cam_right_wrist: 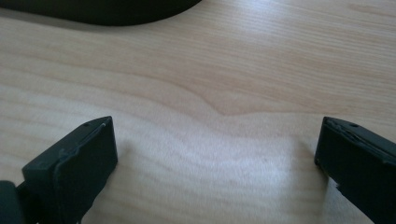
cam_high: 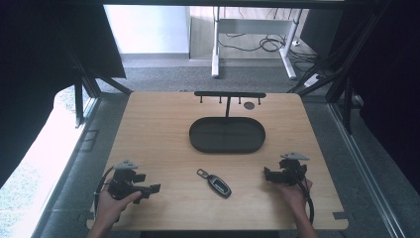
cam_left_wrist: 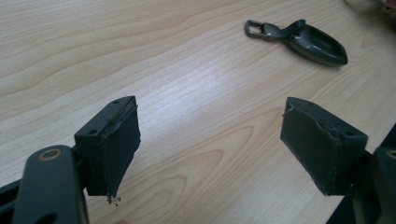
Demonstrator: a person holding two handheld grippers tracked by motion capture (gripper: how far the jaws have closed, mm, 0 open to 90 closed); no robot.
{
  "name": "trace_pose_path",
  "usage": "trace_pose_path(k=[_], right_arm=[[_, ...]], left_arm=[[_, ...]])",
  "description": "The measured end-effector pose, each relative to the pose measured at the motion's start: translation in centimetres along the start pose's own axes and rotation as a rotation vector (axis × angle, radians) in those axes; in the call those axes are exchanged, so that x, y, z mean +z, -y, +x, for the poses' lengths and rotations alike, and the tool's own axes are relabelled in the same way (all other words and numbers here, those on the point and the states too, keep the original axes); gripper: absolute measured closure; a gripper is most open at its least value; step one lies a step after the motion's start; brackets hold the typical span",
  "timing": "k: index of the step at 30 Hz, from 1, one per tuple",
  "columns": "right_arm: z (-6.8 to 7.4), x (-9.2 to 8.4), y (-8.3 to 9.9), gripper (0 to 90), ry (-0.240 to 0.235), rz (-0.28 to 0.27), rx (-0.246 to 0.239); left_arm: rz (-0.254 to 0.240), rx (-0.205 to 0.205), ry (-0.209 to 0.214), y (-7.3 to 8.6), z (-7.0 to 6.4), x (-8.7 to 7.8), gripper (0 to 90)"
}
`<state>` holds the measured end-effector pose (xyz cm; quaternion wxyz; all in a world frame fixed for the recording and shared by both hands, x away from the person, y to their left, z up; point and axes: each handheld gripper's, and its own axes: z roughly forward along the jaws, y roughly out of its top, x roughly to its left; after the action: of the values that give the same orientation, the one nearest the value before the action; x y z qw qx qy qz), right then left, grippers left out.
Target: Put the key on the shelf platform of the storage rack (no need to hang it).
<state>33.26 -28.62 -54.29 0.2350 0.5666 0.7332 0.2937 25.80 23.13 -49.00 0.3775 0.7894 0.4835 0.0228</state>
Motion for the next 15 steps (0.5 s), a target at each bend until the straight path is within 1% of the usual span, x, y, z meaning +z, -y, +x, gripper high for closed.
trace_pose_path(k=[1,3,4,5,6,7,8,9,11,12,13,14,15], right_arm=[[0.0,0.0,0.0,0.0,0.002,0.000,0.003],[0.0,0.0,0.0,0.0,0.001,0.001,0.003],[0.0,-0.2,0.0,0.3,0.000,0.010,0.002],[0.0,-0.6,0.0,6.3,-0.013,0.034,-0.013],[0.0,-0.9,0.0,12.8,-0.020,0.038,-0.014],[0.0,-0.9,0.0,12.8,-0.020,0.038,-0.014],[0.0,-1.6,0.0,13.9,-0.053,0.033,-0.023],[0.0,-2.0,0.0,15.2,-0.060,0.026,-0.025],[0.1,-2.8,-0.3,18.1,-0.074,-0.007,-0.028],[0.1,-2.8,-0.3,18.1,-0.074,-0.007,-0.028],[0.3,-3.6,-0.6,19.3,-0.079,-0.033,-0.044],[0.3,-3.6,-0.6,19.3,-0.079,-0.033,-0.044],[0.5,-4.2,-1.0,20.4,-0.083,-0.048,-0.061]], left_arm=[[0.002,-0.007,-0.003,0.1,0.2,0.0,20.1],[0.001,-0.008,-0.003,0.1,0.2,0.0,20.1],[0.001,-0.007,-0.002,0.1,0.2,0.0,20.1],[-0.001,0.000,-0.002,0.1,0.1,-0.1,20.1],[-0.004,0.001,-0.002,0.1,-0.1,-0.2,20.1],[-0.004,0.001,-0.002,0.1,-0.1,-0.2,20.1],[-0.010,0.009,0.001,0.0,-0.3,-0.3,20.1],[-0.010,0.006,-0.001,0.0,-0.4,-0.3,20.1],[-0.011,0.007,-0.001,0.0,-0.4,-0.3,20.1],[-0.009,0.008,-0.001,0.0,-0.4,-0.3,20.1],[-0.008,0.010,-0.001,0.0,-0.4,-0.3,20.1],[-0.009,0.008,0.000,0.0,-0.3,-0.3,20.1],[-0.007,-0.002,-0.004,0.0,-0.1,-0.3,20.1]])
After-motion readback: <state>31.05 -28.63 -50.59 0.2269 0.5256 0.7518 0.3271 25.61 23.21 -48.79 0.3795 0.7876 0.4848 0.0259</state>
